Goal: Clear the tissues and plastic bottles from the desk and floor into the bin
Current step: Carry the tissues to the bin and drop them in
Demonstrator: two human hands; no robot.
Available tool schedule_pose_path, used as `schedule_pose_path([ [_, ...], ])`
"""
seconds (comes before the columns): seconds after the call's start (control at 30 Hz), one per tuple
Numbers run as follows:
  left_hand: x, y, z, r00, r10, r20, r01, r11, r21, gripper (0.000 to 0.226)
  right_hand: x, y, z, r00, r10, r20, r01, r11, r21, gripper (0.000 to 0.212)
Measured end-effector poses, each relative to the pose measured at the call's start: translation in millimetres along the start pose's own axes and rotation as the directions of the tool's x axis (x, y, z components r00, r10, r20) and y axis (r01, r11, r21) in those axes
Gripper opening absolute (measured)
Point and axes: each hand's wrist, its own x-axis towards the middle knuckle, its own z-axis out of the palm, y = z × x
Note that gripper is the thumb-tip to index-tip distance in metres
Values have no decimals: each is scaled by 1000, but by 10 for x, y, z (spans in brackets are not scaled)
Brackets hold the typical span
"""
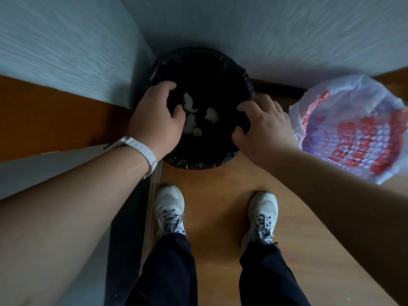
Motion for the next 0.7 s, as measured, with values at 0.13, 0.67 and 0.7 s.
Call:
schedule_pose_path([
  [0.13,-217,132,-298,996,89,9,-89,992,84,45,-192,-108,-259,999,-25,40,26,999,-43,45],
  [0.67,-1253,1292,-2328,895,427,129,-439,792,425,47,-1322,-998,-2581,992,-125,12,124,967,-224,43],
  [0.7,-1300,1395,-2444,878,460,133,-471,777,418,48,-1433,-1044,-2748,993,-114,6,113,966,-234,44],
])
